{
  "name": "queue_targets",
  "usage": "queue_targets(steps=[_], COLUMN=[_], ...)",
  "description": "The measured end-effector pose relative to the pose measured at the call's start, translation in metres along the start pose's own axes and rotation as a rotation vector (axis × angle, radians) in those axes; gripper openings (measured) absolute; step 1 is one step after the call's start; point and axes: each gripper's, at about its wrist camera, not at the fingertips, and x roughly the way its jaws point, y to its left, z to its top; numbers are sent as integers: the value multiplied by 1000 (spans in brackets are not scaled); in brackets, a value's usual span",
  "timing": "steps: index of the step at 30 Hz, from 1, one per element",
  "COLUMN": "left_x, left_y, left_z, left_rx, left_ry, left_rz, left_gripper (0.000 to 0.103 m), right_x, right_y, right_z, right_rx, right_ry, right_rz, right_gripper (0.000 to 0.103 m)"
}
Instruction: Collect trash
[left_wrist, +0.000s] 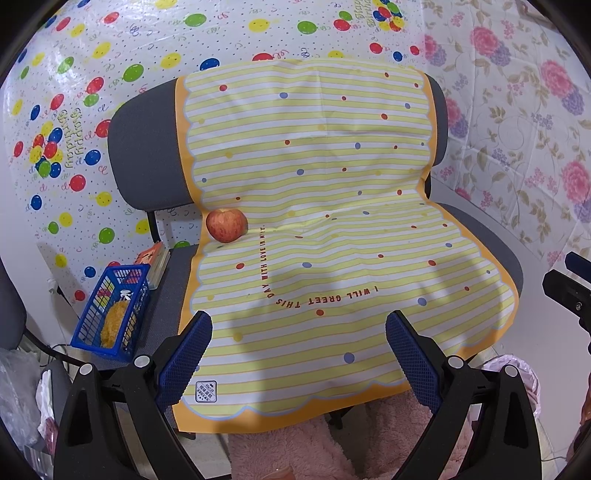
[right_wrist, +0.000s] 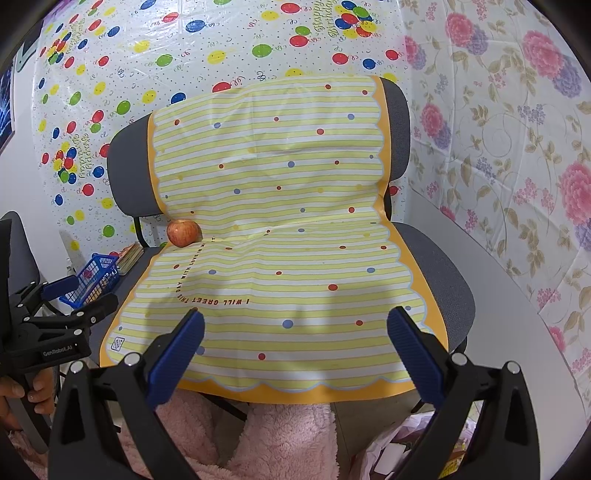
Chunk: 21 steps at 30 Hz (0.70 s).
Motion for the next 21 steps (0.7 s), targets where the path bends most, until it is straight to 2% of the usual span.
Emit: queue_targets(steps=[21], left_x=[1], left_y=[3], left_z=[0], left_rx=[2], left_ry=[-1], left_rz=[-4], left_gripper=[94], right_x=[-1], right_y=[0], right_z=[-2], right_rx=[3], right_ry=[3], right_rz=[-2], right_gripper=[97])
